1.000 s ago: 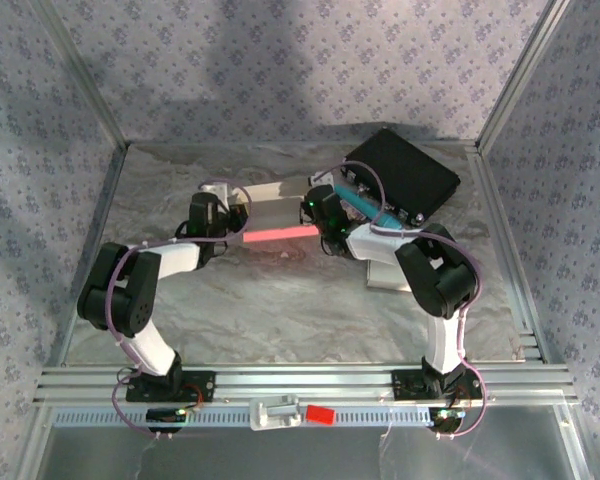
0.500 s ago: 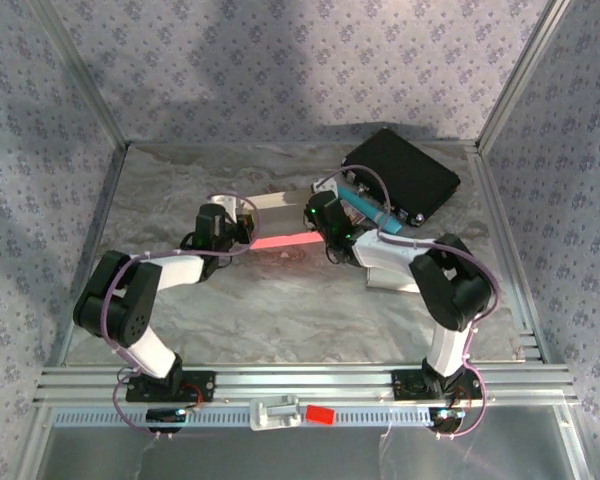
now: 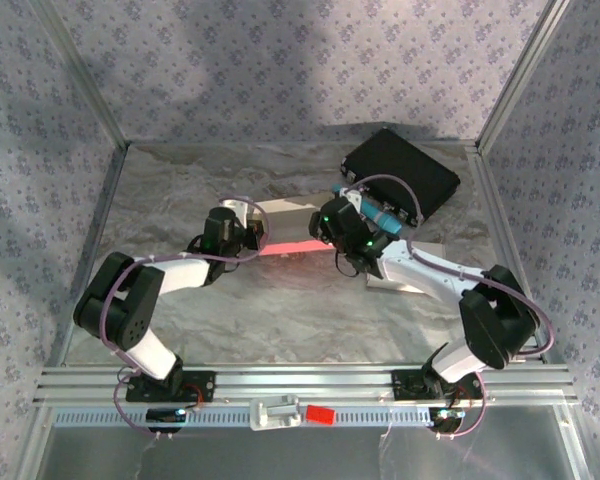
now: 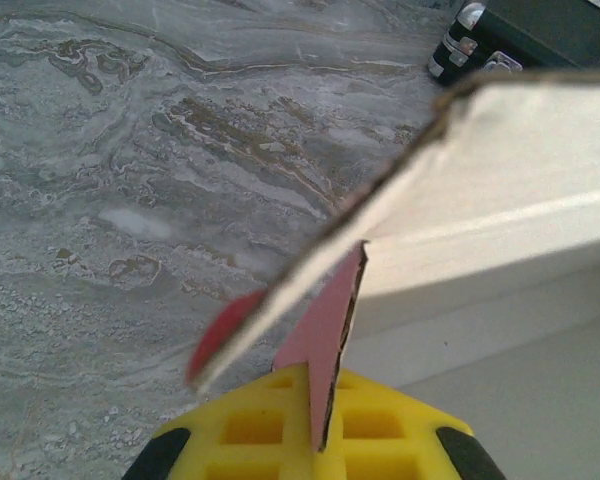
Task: Fold the paper box
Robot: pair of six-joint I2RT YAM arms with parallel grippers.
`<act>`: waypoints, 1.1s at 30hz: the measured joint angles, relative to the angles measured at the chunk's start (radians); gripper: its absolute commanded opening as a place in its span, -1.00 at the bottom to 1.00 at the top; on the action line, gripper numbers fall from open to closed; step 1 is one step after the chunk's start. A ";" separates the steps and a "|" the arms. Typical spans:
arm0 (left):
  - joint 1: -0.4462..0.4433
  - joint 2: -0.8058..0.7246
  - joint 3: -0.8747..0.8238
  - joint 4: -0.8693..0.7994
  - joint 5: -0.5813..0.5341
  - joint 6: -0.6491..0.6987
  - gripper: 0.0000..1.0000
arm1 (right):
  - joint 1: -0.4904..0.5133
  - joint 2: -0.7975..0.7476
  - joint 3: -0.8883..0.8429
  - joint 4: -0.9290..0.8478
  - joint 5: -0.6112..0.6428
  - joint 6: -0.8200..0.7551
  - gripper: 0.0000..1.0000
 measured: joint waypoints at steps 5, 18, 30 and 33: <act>-0.021 -0.011 0.002 -0.022 -0.020 0.016 -0.98 | 0.000 -0.108 0.000 -0.132 0.000 0.119 0.06; -0.129 -0.035 0.018 -0.093 -0.152 0.069 -0.98 | 0.015 -0.217 0.148 -0.380 0.043 0.696 0.11; -0.210 -0.036 0.018 -0.102 -0.276 0.075 -0.97 | -0.014 0.061 0.331 -0.390 -0.101 1.076 0.14; -0.215 -0.038 0.018 -0.104 -0.288 0.075 -0.97 | -0.035 0.106 0.346 -0.393 -0.139 1.105 0.13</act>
